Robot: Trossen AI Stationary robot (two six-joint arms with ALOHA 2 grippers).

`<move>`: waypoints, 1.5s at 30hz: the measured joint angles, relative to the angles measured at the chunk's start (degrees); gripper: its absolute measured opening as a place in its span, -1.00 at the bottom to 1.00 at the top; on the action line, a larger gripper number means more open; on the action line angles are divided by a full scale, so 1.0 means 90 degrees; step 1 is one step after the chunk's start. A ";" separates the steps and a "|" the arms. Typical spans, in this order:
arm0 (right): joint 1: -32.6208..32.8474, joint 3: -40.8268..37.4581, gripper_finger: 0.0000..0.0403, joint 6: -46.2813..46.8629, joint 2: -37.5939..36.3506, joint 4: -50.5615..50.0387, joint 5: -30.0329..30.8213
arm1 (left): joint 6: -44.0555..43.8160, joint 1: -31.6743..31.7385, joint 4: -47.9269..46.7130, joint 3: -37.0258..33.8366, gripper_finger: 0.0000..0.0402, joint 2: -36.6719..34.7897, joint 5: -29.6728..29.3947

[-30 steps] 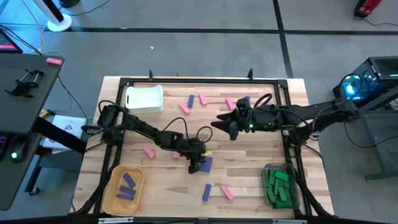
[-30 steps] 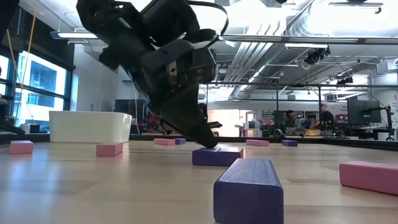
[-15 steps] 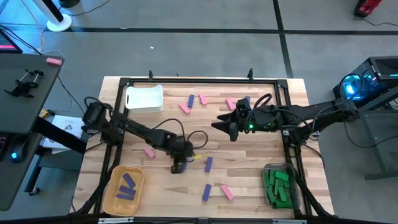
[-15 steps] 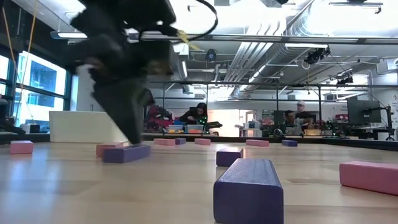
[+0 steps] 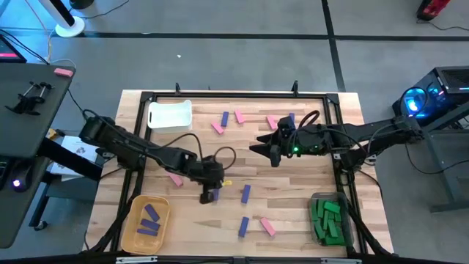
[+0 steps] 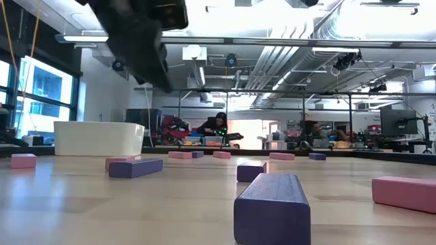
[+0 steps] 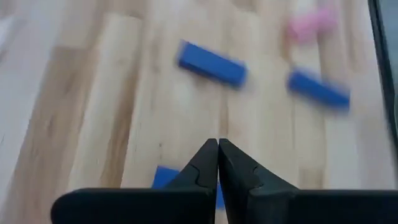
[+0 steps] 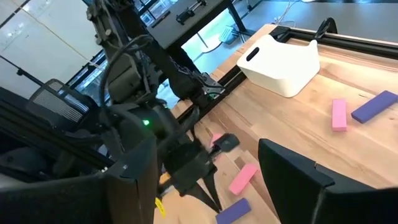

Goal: Sort blocks
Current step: Put the purple block into the yellow bin

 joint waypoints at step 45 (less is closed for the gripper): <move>-0.0193 0.0000 0.06 -0.0252 0.0000 -0.0506 -0.0076 | -0.1446 -0.0359 -0.0573 0.0007 -0.92 0.0902 0.0165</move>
